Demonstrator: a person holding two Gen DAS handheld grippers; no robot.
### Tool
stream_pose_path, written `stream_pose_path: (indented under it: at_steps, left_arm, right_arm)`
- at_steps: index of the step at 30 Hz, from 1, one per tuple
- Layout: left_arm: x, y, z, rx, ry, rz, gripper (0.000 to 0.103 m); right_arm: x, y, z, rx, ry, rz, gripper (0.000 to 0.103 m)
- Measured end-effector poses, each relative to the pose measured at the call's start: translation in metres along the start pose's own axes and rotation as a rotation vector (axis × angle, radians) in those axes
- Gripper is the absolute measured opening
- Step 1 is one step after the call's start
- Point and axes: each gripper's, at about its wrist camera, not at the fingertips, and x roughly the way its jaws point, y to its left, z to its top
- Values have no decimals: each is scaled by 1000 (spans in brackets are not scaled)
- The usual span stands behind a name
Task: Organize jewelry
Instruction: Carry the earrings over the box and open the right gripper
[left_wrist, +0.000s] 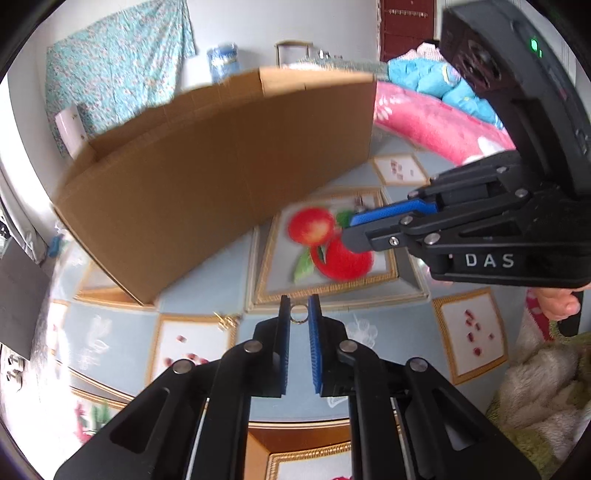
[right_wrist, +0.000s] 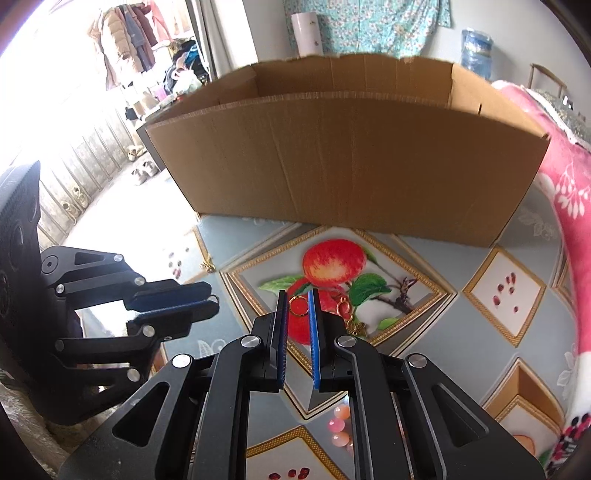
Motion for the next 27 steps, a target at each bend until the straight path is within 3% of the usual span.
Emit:
stream_pose_path:
  at_steps: [6,11,15,20,23,27]
  left_arm:
    - [-50,19,40,-30,-167,-6,9]
    - [-51,38,80,-50,-242,-20,9]
    - [-24,64,108,-123,-185,-86,9]
    - [29,97,142,-221,-41,-157,9]
    - [55,108,153,-268,35,-161,10]
    - [71,113,160,-295,73,-157,10]
  right_arm:
    - [-55,1,33,-22,-165,43,8]
    - [-75,-9,70,-50,-266,79,8]
    - [-51,-29,107,-5,-201,162,8]
    - [-6,-55,150,93,-62,267,9]
    - [17,-66,170,141,-2,298,9]
    - [38,-80,182,189,52,318,12]
